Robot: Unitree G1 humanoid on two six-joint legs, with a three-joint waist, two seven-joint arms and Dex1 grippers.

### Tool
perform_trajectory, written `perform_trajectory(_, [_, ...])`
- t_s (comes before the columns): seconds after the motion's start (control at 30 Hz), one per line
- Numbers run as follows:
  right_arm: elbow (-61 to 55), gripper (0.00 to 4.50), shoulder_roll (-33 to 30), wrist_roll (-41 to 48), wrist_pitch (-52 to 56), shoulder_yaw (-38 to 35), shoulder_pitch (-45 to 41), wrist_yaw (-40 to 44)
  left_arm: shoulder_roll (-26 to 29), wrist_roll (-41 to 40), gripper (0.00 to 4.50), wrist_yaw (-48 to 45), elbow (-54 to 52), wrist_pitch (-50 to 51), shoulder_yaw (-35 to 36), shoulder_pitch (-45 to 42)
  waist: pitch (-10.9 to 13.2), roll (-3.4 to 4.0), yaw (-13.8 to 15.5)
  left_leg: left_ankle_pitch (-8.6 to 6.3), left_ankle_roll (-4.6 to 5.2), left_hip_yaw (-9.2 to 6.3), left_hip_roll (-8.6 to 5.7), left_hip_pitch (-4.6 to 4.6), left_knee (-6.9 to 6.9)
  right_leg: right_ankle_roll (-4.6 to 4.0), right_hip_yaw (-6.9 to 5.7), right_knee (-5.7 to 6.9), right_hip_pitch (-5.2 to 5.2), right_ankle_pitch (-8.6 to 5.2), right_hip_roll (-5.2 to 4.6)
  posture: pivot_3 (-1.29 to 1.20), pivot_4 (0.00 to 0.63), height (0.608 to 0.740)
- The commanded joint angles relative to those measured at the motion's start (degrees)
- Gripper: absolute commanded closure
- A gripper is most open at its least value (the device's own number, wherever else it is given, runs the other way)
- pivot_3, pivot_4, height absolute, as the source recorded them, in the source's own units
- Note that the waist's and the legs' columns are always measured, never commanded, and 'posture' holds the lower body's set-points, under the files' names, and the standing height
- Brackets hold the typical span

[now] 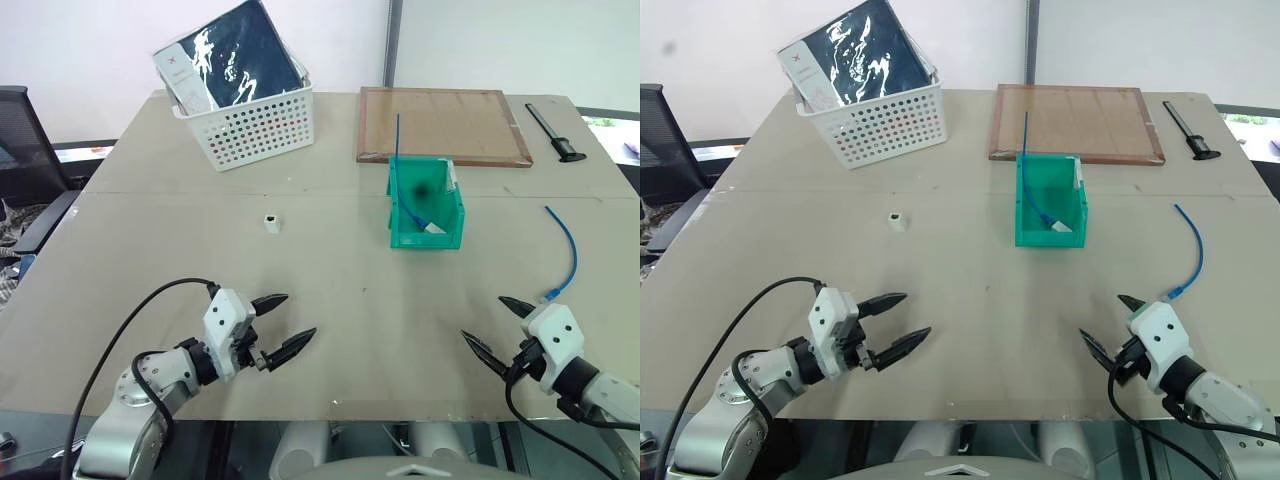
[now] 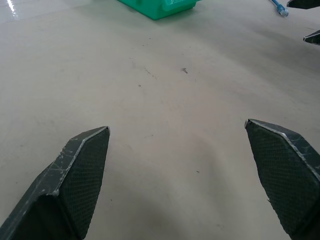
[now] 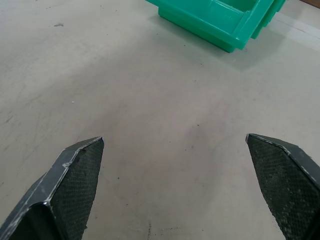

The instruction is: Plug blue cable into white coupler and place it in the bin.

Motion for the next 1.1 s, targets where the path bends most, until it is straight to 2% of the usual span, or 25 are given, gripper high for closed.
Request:
perform_trajectory(0.03, [-1.49,0.00,-1.54,0.06,-0.74,-1.21,-2.45,0.42,-0.37,-3.94,0.05,1.40,-2.64,2.66,1.33,-2.79,0.00,0.00,0.00,0.00,0.00,0.00,0.00,0.00,0.00,0.00,0.00,0.00,0.00,0.00,0.00,0.00,0.150,0.738])
perform_trajectory(0.13, [-0.79,0.00,-6.36,-1.35,1.85,-0.54,-7.25,2.30,-2.78,-12.48,0.05,5.84,-3.81,10.91,2.02,-9.32,0.06,0.05,0.05,0.00,0.00,-0.01,0.00,-0.01,0.15,-0.01,-0.04,0.02,0.04,0.03,0.00,0.00,0.150,0.738])
perform_trajectory(0.2, [0.01,0.00,-10.23,-0.53,4.08,-1.74,-9.99,4.47,-3.01,-13.63,0.05,6.43,-4.32,12.86,1.11,-11.92,0.01,-0.03,0.04,0.00,0.01,-0.10,0.00,0.02,0.32,-0.01,-0.19,0.02,0.19,0.04,0.00,0.00,0.150,0.738])
perform_trajectory(0.27, [1.51,0.00,-14.02,2.41,7.40,-4.04,-13.17,7.11,-2.15,-13.14,0.05,5.11,-5.42,12.90,-0.54,-13.46,0.01,-0.03,0.00,-0.01,0.01,-0.05,-0.02,0.03,0.29,-0.01,-0.21,0.00,0.22,0.04,0.02,0.00,0.150,0.738])
perform_trajectory(0.37, [4.94,0.00,-22.36,4.40,8.90,-7.06,-16.82,14.40,1.93,-7.20,0.05,-1.32,-6.64,7.32,-5.03,-13.82,0.10,0.11,-0.16,-0.02,0.02,0.11,-0.05,-0.02,0.23,-0.10,-0.19,-0.07,0.19,0.18,0.03,0.00,0.150,0.738])
perform_trajectory(0.5, [16.67,0.00,-36.90,1.20,2.49,-7.34,-20.07,27.44,4.13,-5.49,0.05,-5.81,-7.01,3.94,-8.22,-15.49,0.18,0.19,0.07,-0.05,0.07,0.27,-0.05,-0.05,0.17,-0.25,-0.20,-0.28,0.20,0.18,0.01,0.00,0.150,0.738])
perform_trajectory(0.53, [19.43,0.51,-39.25,0.63,0.40,-6.52,-20.82,30.06,4.02,-5.53,0.00,-6.18,-6.98,3.85,-8.65,-16.14,0.20,0.17,0.25,-0.06,0.09,0.28,-0.04,-0.06,0.17,-0.24,-0.21,-0.30,0.20,0.17,0.00,0.00,0.150,0.738])
perform_trajectory(0.6, [26.32,0.96,-42.65,-4.06,-7.48,-2.34,-23.83,32.09,3.73,-4.95,0.00,-6.50,-7.09,3.86,-9.99,-17.61,0.21,0.17,0.27,-0.06,0.10,0.26,-0.02,-0.09,0.20,-0.21,-0.24,-0.30,0.20,0.15,0.00,0.00,0.150,0.738])
perform_trajectory(0.63, [29.20,1.59,-43.44,-6.47,-11.04,-0.36,-25.43,32.33,3.50,-4.79,0.00,-6.29,-7.25,4.08,-10.53,-18.18,0.24,0.21,0.27,-0.06,0.10,0.31,0.01,-0.07,0.22,-0.18,-0.23,-0.30,0.21,0.14,0.02,0.00,0.150,0.738])
perform_trajectory(0.8, [43.22,1.59,-42.91,-15.34,-23.62,11.00,-38.08,35.95,2.40,-4.47,0.00,-4.80,-8.44,5.23,-12.62,-20.83,0.34,0.23,-0.28,-0.06,0.10,0.44,0.01,-0.03,0.27,-0.15,-0.12,-0.30,0.22,0.16,0.01,0.00,0.150,0.738])
perform_trajectory(0.97, [54.67,1.59,-39.37,-21.70,-31.30,19.20,-48.61,38.69,2.61,-4.73,0.00,-5.65,-8.01,4.87,-13.34,-22.34,0.37,0.26,-0.39,-0.06,0.10,0.46,0.04,0.00,0.23,-0.11,-0.09,-0.28,0.21,0.30,0.06,0.00,0.150,0.738])
perform_trajectory(1.1, [61.52,1.59,-36.35,-24.25,-34.12,22.92,-55.33,40.80,2.92,-5.18,0.00,-6.23,-7.87,5.09,-13.36,-23.08,0.40,0.27,-0.33,-0.06,0.10,0.47,0.02,-0.02,0.25,-0.13,-0.08,-0.28,0.21,0.31,0.03,0.00,0.150,0.738])
